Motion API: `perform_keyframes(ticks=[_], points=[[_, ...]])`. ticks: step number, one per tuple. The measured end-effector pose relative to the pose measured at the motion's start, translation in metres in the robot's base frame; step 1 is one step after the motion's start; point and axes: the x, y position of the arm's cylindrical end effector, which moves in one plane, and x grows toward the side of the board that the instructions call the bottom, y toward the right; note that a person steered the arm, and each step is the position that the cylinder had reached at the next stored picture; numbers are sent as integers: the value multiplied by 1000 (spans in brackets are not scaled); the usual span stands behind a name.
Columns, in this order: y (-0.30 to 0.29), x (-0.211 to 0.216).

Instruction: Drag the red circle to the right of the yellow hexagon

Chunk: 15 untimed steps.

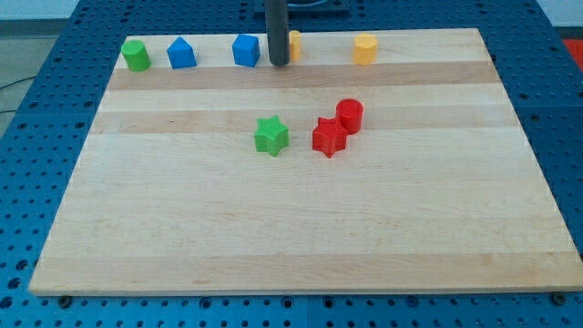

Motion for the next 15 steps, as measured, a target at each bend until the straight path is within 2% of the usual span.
perform_keyframes(ticks=[2,3,4,6,7,8,10,11,12,13,14,15], points=[[9,114],[49,165],[108,159],[87,92],[78,121],[35,105],[94,62],[98,49],[58,52],[58,11],[68,6],[89,35]])
